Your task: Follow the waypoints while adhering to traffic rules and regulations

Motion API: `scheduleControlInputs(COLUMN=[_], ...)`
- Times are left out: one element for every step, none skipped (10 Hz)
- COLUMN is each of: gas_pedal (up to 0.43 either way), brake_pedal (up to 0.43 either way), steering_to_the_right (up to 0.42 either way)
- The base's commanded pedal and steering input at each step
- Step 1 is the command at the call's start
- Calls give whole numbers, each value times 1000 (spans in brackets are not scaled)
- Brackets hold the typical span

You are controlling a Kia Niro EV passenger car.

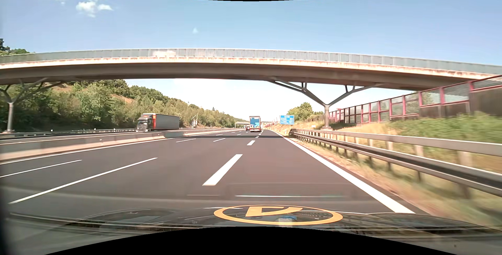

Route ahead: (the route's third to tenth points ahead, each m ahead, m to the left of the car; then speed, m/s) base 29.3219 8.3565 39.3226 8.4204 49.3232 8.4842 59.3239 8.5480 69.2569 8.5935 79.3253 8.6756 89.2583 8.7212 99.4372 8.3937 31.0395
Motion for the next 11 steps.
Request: scheduleControlInputs(gas_pedal=[280,268,268,268,268,268,268,268,268,280,280], brake_pedal=[0,0,0,0,0,0,0,0,0,0,0], steering_to_the_right=[-6,-6,-6,-6,-6,-6,-5,-6,-6,-6,-6])
